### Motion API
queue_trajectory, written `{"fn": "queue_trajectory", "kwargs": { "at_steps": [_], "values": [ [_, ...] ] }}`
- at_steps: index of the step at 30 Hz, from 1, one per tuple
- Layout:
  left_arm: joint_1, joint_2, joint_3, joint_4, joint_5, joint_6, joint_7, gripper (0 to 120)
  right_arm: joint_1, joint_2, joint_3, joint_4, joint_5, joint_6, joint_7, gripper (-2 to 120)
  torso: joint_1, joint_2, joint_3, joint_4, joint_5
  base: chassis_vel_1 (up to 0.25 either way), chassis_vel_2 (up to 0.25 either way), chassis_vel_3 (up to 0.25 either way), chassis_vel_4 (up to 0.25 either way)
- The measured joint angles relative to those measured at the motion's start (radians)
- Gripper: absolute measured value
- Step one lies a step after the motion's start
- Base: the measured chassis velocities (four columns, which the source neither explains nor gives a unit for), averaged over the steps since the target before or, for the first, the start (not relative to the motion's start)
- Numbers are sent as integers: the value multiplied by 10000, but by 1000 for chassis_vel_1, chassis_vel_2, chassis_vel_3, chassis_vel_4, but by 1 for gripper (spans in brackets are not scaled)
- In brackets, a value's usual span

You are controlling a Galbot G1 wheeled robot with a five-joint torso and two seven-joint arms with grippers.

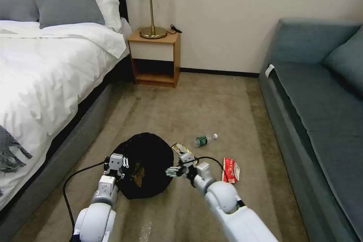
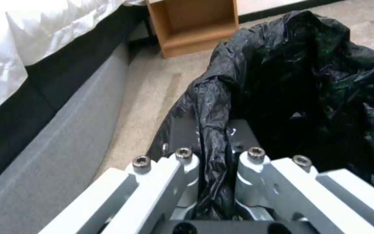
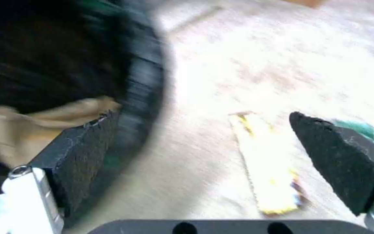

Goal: Pick up the trash bin, then pick up the garbage on the floor and place it into the trash bin.

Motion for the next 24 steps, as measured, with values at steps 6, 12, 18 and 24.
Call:
{"fn": "queue_trajectory", "kwargs": {
  "at_steps": [6,12,18,24],
  "values": [
    [32,-16,5,47,3,-29,-43,5,-2,-302,601,-683,-35,195,228,100,0,0,0,0,0,0,0,0,0],
    [55,-36,38,76,32,-61,-51,5,260,-402,1175,-2131,-238,173,598,100,0,0,0,0,-2,0,0,0,0],
    [85,5,11,120,47,-171,-51,5,571,-304,1494,-3218,-325,243,958,100,0,0,0,0,0,0,0,0,0],
    [108,46,-34,165,135,-262,-53,5,889,-180,1826,-4177,-421,328,1305,100,1,0,0,1,-1,0,0,0,0]
  ]
}}
